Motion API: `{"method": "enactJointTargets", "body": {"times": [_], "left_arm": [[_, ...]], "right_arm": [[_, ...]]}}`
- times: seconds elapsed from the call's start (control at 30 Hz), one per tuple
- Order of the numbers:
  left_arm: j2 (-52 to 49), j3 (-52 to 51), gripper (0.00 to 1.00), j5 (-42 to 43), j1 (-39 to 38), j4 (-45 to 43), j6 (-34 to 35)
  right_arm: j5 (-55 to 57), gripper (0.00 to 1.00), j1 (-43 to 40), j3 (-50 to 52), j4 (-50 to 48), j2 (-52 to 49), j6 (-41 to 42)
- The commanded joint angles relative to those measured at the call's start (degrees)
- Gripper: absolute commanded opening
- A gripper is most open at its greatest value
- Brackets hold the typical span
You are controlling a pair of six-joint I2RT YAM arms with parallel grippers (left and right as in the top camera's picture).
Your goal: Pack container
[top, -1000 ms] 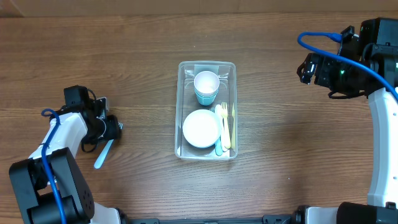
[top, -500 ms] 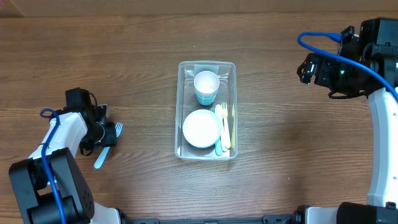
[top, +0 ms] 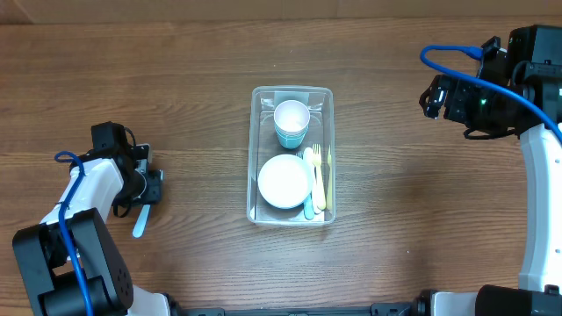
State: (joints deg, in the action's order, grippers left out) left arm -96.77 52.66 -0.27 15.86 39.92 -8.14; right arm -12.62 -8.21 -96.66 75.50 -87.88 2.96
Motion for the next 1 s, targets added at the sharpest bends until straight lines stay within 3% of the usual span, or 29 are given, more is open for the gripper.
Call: {"method": "enactJointTargets", "body": {"times": [0.0, 0.07, 0.4, 0.63, 0.97], "left_arm": [[-0.68, 0.22, 0.19, -1.44, -0.13, -0.33, -0.85], [-0.68, 0.22, 0.14, -1.20, -0.13, -0.17, -0.79], [-0.66, 1.92, 0.11, -1.18, -0.15, 0.74, 1.31], [-0.61, 13.16, 0.09, -1.20, -1.64, 10.93, 4.59], [-0.61, 26.29, 0.13, -3.43, -16.17, 20.20, 8.81]], "right_arm": [[0.13, 1.00, -0.17, -1.25, -0.35, 0.33, 0.09], [0.13, 1.00, -0.17, -1.25, -0.35, 0.33, 0.09], [0.13, 1.00, -0.17, -1.25, -0.35, 0.33, 0.09], [0.13, 1.00, -0.17, -1.25, -0.35, 0.33, 0.09], [0.13, 1.00, -0.17, -1.25, -0.35, 0.33, 0.09]]}}
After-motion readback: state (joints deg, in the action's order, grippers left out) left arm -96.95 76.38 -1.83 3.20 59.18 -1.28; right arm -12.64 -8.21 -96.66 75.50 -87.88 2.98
